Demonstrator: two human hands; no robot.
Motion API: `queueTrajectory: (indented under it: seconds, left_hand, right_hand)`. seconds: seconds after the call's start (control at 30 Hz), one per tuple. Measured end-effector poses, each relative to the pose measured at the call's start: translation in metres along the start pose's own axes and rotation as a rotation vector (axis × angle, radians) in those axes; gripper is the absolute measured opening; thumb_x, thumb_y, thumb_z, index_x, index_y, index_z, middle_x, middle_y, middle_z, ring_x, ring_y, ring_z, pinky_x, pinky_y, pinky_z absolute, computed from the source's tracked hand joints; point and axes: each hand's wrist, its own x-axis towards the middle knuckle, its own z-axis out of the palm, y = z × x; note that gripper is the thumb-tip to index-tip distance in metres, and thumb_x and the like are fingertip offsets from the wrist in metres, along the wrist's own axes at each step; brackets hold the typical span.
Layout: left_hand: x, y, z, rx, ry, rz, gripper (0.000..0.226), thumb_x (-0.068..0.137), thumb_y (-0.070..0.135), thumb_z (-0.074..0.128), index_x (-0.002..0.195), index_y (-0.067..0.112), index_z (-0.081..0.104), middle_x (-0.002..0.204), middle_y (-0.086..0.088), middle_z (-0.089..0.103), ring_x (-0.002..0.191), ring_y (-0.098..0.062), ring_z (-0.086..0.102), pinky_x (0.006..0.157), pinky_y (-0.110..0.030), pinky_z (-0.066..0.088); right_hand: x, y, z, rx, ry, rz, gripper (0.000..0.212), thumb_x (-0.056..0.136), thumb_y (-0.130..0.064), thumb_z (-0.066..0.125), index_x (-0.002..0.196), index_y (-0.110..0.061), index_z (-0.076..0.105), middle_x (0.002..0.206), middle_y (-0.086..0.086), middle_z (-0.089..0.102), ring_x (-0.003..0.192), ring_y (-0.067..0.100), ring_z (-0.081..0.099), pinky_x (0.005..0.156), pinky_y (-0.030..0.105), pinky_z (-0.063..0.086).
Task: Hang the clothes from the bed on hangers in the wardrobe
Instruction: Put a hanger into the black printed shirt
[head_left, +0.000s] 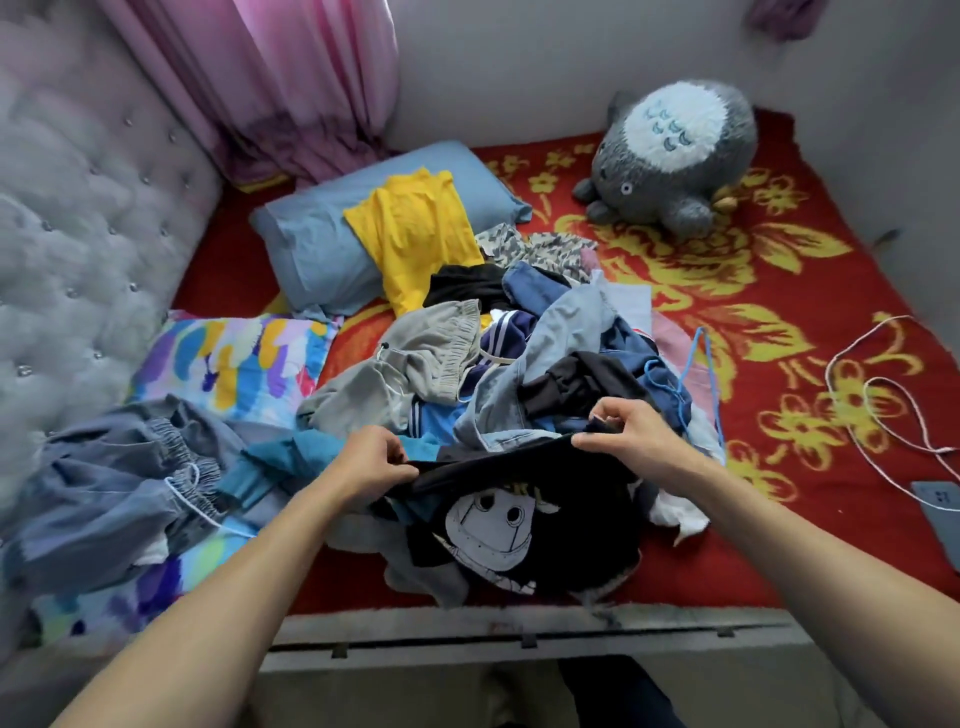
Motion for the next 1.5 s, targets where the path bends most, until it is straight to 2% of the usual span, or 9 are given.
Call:
queueTrajectory:
  seconds: [0.27, 0.4, 0.7, 0.93, 1.1, 1.2, 1.27, 1.4, 1.5]
  left_hand:
    - [-0.02, 0.059, -0.075, -0.118, 0.59, 0.237, 0.018, 0.092, 0.021, 0.058, 0.083, 0.013, 0.044, 0.077, -0.01, 0.058, 0.078, -0.031, 0.053, 0.07, -0.044, 0.043]
    - [-0.016, 0.083, -0.054, -0.258, 0.493, 0.254, 0.018, 0.093, 0.015, 0.056, 0.082, 0.014, 0.042, 0.072, -0.004, 0.053, 0.075, -0.033, 0.053, 0.068, -0.04, 0.041]
    - [0.016, 0.129, -0.024, -0.333, 0.26, 0.293, 0.011, 0.091, 0.014, 0.061, 0.088, 0.015, 0.05, 0.075, -0.002, 0.055, 0.069, -0.016, 0.05, 0.068, -0.035, 0.045]
    - [0.065, 0.143, -0.024, -0.025, 0.255, 0.336, 0.031, 0.069, -0.016, 0.057, 0.087, 0.009, 0.057, 0.083, 0.0, 0.058, 0.075, -0.016, 0.052, 0.063, -0.009, 0.038]
    - [0.098, 0.13, 0.012, 0.098, 0.111, 0.196, 0.026, 0.069, -0.011, 0.061, 0.08, 0.013, 0.063, 0.076, -0.005, 0.064, 0.076, -0.025, 0.059, 0.066, -0.027, 0.042]
    - [0.118, 0.138, 0.04, 0.045, 0.1, 0.161, 0.014, 0.076, -0.001, 0.07, 0.078, 0.012, 0.067, 0.072, -0.006, 0.065, 0.069, -0.02, 0.057, 0.059, -0.016, 0.038]
    - [0.131, 0.145, 0.053, 0.011, 0.143, 0.128, 0.01, 0.08, 0.002, 0.069, 0.081, 0.012, 0.066, 0.072, -0.005, 0.065, 0.067, -0.018, 0.056, 0.058, -0.017, 0.037]
    - [0.145, 0.146, 0.071, 0.016, 0.243, 0.06, 0.012, 0.084, 0.006, 0.062, 0.084, 0.015, 0.055, 0.07, -0.001, 0.059, 0.068, -0.024, 0.055, 0.063, -0.033, 0.037]
    - [0.143, 0.145, 0.079, 0.099, 0.316, -0.008, 0.01, 0.087, 0.019, 0.06, 0.087, 0.018, 0.049, 0.072, -0.001, 0.06, 0.07, -0.029, 0.055, 0.067, -0.041, 0.046]
  right_hand:
    - [-0.039, -0.062, -0.053, -0.467, 0.3, -0.466, 0.031, 0.076, -0.008, 0.073, 0.071, -0.019, 0.045, 0.063, -0.007, 0.047, 0.065, -0.002, 0.046, 0.06, 0.017, 0.033]
    - [-0.04, -0.033, -0.038, -0.322, 0.214, -0.223, 0.019, 0.063, -0.016, 0.06, 0.063, -0.022, 0.043, 0.056, -0.009, 0.041, 0.054, 0.002, 0.035, 0.056, 0.026, 0.031]
    - [-0.017, 0.041, 0.011, 0.061, 0.034, 0.247, 0.053, 0.06, -0.051, 0.085, 0.053, -0.022, 0.041, 0.051, -0.006, 0.032, 0.047, 0.008, 0.029, 0.044, 0.022, 0.022]
    - [0.037, 0.079, -0.032, -0.208, 0.132, 0.373, 0.007, 0.074, -0.014, 0.065, 0.072, -0.021, 0.062, 0.076, -0.003, 0.067, 0.08, 0.018, 0.064, 0.068, 0.027, 0.046]
    - [0.057, 0.124, -0.082, 0.158, 0.202, 0.584, 0.024, 0.086, 0.002, 0.055, 0.074, -0.017, 0.065, 0.069, 0.006, 0.059, 0.059, 0.015, 0.052, 0.053, 0.024, 0.043]
    - [0.073, 0.147, -0.107, 0.389, -0.03, 0.677, 0.007, 0.085, -0.025, 0.071, 0.088, -0.02, 0.067, 0.08, -0.003, 0.064, 0.067, 0.009, 0.057, 0.065, 0.026, 0.046]
    - [0.093, 0.167, -0.123, 0.469, -0.046, 0.739, 0.028, 0.081, -0.047, 0.071, 0.096, -0.024, 0.065, 0.092, -0.005, 0.069, 0.086, 0.011, 0.063, 0.078, 0.032, 0.046]
    - [0.138, 0.219, -0.139, 0.266, 0.293, 0.773, 0.02, 0.08, -0.036, 0.073, 0.083, -0.019, 0.064, 0.092, 0.005, 0.064, 0.088, 0.02, 0.059, 0.079, 0.039, 0.051]
    - [0.178, 0.304, -0.135, 0.094, 0.324, 0.783, 0.039, 0.051, -0.042, 0.072, 0.082, -0.022, 0.059, 0.096, 0.008, 0.068, 0.085, 0.027, 0.063, 0.077, 0.045, 0.057]
